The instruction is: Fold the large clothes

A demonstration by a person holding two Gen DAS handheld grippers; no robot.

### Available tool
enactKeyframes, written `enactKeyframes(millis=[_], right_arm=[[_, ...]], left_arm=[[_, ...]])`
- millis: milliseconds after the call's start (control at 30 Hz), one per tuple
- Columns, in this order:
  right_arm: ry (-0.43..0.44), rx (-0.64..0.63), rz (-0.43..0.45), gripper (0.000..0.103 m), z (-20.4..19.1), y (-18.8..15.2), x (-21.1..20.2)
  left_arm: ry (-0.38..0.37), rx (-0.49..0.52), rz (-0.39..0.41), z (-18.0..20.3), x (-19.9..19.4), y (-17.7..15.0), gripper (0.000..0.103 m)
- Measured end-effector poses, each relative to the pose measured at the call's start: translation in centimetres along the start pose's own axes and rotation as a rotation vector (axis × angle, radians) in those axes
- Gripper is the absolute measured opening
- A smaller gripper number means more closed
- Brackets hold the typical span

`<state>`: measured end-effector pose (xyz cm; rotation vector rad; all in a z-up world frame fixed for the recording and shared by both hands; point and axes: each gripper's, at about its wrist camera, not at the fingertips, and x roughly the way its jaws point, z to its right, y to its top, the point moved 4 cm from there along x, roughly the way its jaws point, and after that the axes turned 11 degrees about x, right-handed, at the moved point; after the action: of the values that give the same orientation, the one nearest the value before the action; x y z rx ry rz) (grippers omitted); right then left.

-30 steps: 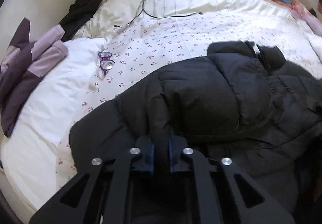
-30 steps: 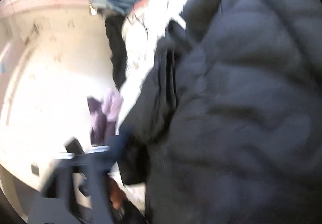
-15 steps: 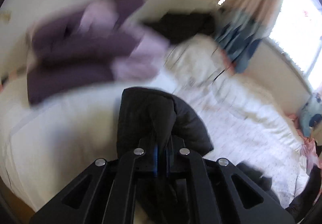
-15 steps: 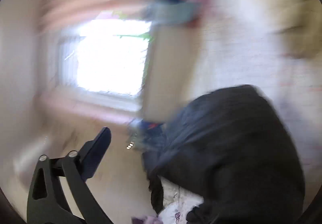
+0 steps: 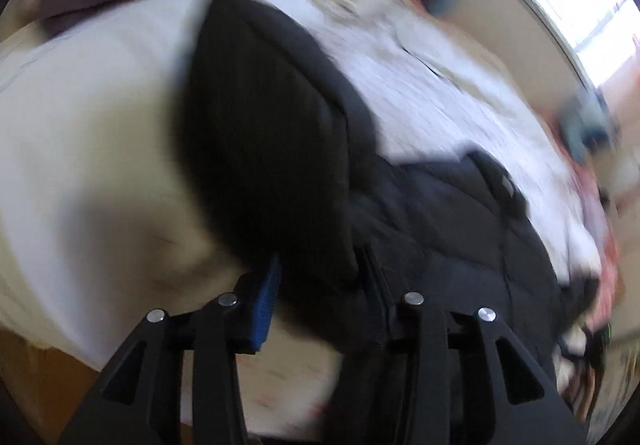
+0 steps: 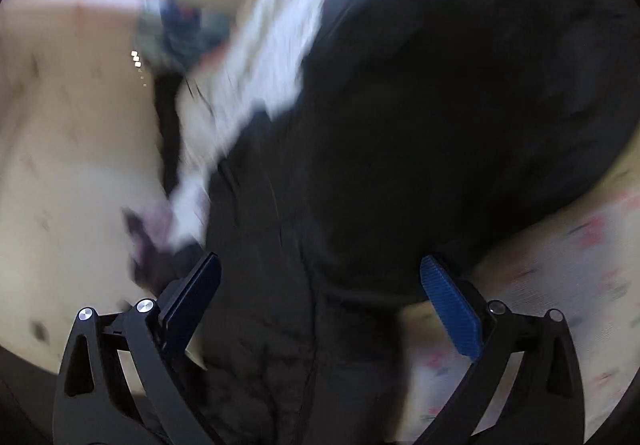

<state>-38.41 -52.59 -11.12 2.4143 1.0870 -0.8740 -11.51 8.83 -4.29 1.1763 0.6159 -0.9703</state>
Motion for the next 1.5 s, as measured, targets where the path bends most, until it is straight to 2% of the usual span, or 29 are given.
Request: enactKeyframes(millis=[67, 133, 167, 200, 267, 333, 367, 433, 500, 533, 567, 600, 633, 667, 733, 800, 833, 867, 900, 933, 1033, 1100, 1167, 1233, 1267, 1333, 1400, 1433, 1500], right_arm=[[-0.004, -0.032, -0.008, 0.096, -0.7, -3.4, 0.8], [-0.035, -0.054, 0.043, 0.096, -2.8, -2.2, 1.5], [-0.022, -0.112, 0.074, 0.096, -3.8, -3.0, 0.8], [-0.014, -0.178, 0.101, 0.096, -5.6, -1.1, 0.7], [-0.078, -0.285, 0.108, 0.096, -8.4, -1.5, 0.7], [-0.146, -0.267, 0.037, 0.096, -9.4, 0.9, 2.3], [-0.172, -0.241, 0.021, 0.096, -8.6, 0.4, 2.2], [-0.179, -0.197, 0.019, 0.096, -7.1, 0.3, 1.0], [-0.176, -0.137, 0.032, 0.096, -4.3, -2.4, -1.1], [-0.179, -0.109, 0.037, 0.096, -4.1, -2.2, -0.7], [-0.168, -0.071, 0.04, 0.096, -2.3, -0.8, -1.1], [-0.147, -0.047, 0.042, 0.096, -1.8, -0.8, 0.1], [-0.114, -0.026, 0.048, 0.096, -1.0, 1.8, 0.0], [-0.079, -0.033, 0.076, 0.097, -1.0, 2.1, 0.0], [-0.054, -0.078, 0.103, 0.097, -1.5, 4.3, 0.9], [-0.009, -0.16, 0.148, 0.094, -5.2, 6.6, 3.0], [-0.01, -0.184, 0.176, 0.084, -6.0, 8.4, 3.7], [0.001, -0.187, 0.212, 0.07, -6.6, 10.2, 3.8], [0.034, -0.166, 0.263, 0.066, -7.3, 12.5, 3.3], [0.067, -0.173, 0.347, 0.062, -8.6, 15.1, 1.9], [0.092, -0.256, 0.54, 0.062, -12.6, 20.2, -2.6], [0.104, -0.246, 0.548, 0.062, -13.7, 22.3, -4.1], [0.072, -0.311, 0.488, 0.069, -14.7, 21.1, -4.4], [-0.05, -0.459, 0.419, 0.081, -14.8, 18.0, -3.2], [-0.134, -0.511, 0.361, 0.081, -13.6, 15.5, -2.5], [-0.161, -0.555, 0.266, 0.083, -13.6, 11.3, 0.2], [-0.25, -0.566, 0.189, 0.088, -11.7, 7.2, 2.7], [-0.284, -0.562, 0.175, 0.088, -11.5, 6.6, 4.0], [-0.316, -0.475, 0.121, 0.088, -8.8, 6.9, 6.3]], left_arm=[[-0.075, 0.095, 0.015, 4.3, 0.3, 0.5, 0.044], [-0.096, 0.163, 0.017, 7.0, 0.9, 1.5, 0.048], [-0.107, 0.194, 0.014, 8.1, 1.7, 2.5, 0.048], [-0.127, 0.21, 0.017, 8.9, 2.5, 3.7, 0.048], [-0.137, 0.243, 0.002, 10.6, 5.3, 6.4, 0.054], [-0.057, 0.307, -0.055, 11.6, 8.7, 7.8, 0.059], [-0.026, 0.331, -0.09, 11.8, 10.2, 7.7, 0.059], [0.035, 0.401, -0.142, 12.3, 13.1, 7.5, 0.059], [0.141, 0.483, -0.158, 12.8, 15.1, 7.2, 0.059], [0.198, 0.52, -0.17, 12.8, 16.3, 7.3, 0.059], [0.26, 0.549, -0.197, 12.5, 18.0, 7.1, 0.066], [0.271, 0.54, -0.235, 11.8, 19.2, 7.0, 0.072], [0.256, 0.508, -0.27, 11.4, 20.4, 6.8, 0.072], [0.25, 0.497, -0.272, 11.4, 20.7, 6.8, 0.072], [0.256, 0.496, -0.248, 11.4, 20.3, 6.9, 0.058], [0.285, 0.472, -0.184, 11.1, 19.3, 7.8, 0.028], [0.308, 0.459, -0.163, 10.7, 19.1, 8.4, 0.023], [0.371, 0.43, -0.129, 9.7, 18.8, 9.7, 0.01], [0.466, 0.411, -0.101, 8.3, 18.7, 11.4, 0.009], [0.512, 0.367, -0.079, 6.8, 18.6, 13.2, 0.009], [0.57, 0.22, 0.001, 3.4, 17.2, 18.6, 0.008], [0.493, 0.161, 0.07, 3.8, 15.3, 21.5, 0.008], [0.389, 0.199, 0.101, 5.3, 13.1, 22.1, 0.008], [0.289, 0.268, 0.084, 7.2, 10.9, 19.8, 0.009], [0.263, 0.287, 0.058, 7.8, 10.7, 18.0, 0.009], [0.165, 0.322, -0.018, 8.1, 9.6, 11.8, 0.009], [0.149, 0.321, -0.077, 7.6, 9.4, 6.8, 0.009], [0.15, 0.305, -0.142, 6.4, 10.5, 3.8, 0.009], [0.168, 0.256, -0.205, 5.3, 12.4, 1.2, 0.009]])
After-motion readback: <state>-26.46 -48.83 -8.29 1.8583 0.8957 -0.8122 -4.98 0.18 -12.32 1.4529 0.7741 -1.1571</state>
